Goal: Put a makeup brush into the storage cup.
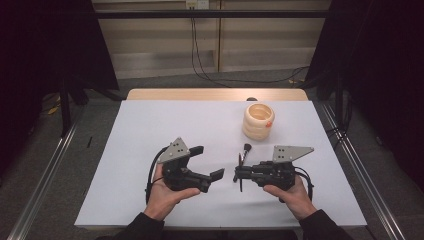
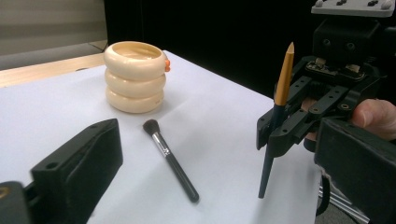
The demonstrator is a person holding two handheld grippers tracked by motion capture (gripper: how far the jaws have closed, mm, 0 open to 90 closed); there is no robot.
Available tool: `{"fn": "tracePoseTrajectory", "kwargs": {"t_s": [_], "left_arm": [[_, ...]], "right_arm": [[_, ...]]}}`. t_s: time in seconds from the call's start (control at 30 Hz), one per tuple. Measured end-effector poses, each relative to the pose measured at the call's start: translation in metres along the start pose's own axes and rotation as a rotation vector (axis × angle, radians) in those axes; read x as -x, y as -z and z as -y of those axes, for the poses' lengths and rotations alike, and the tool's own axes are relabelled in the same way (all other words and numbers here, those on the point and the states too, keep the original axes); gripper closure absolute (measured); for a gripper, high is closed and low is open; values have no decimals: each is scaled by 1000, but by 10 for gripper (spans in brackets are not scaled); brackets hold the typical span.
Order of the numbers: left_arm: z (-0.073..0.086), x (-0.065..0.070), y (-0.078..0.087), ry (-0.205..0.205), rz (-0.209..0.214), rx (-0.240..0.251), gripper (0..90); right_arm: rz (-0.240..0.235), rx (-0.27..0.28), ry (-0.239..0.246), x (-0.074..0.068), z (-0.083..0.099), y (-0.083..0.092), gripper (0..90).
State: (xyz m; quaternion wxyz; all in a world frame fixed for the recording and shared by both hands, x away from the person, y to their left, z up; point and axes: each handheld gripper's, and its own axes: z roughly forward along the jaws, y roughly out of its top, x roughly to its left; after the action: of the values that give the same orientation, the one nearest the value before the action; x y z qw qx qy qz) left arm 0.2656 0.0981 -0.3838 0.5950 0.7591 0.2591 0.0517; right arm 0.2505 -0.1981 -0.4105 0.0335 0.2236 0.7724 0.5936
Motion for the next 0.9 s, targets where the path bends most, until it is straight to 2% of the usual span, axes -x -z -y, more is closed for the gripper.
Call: {"fn": "tracePoseTrajectory", "kwargs": {"t_s": [0.03,0.07,0.1,0.2,0.3,0.33,0.37,0.47,0.53,0.6,0.73,0.87,0.9], "left_arm": [[0,0,0,0,0,0,14],[0,-1,2,-19,-14,-16,15],[1,-2,2,-22,-7,-6,15],[3,-3,5,-19,-31,-13,15],[7,-7,10,-16,-33,23,17],[7,-8,12,-6,-48,7,13],[9,-11,13,-4,-44,8,13],[14,-15,19,-14,-100,3,9],[18,-19,23,-8,-108,18,11],[21,-20,27,-31,-162,17,10],[26,-23,33,-68,-191,21,10],[30,-26,40,-82,-219,26,13],[31,-25,41,-74,-230,33,13]], "right_arm": [[0,0,0,0,0,0,838],[5,3,0,1,0,1,838],[5,3,0,1,0,1,838],[15,7,1,2,-1,3,837],[18,9,0,2,-1,5,837],[22,9,-1,3,-1,5,837],[22,9,1,3,-1,6,838],[31,15,3,4,-2,7,837],[36,15,5,4,-2,8,837],[42,17,3,4,-3,9,837],[49,19,1,6,-3,11,837],[64,23,-2,7,-3,13,837],[64,23,-2,7,-3,13,837]]}}
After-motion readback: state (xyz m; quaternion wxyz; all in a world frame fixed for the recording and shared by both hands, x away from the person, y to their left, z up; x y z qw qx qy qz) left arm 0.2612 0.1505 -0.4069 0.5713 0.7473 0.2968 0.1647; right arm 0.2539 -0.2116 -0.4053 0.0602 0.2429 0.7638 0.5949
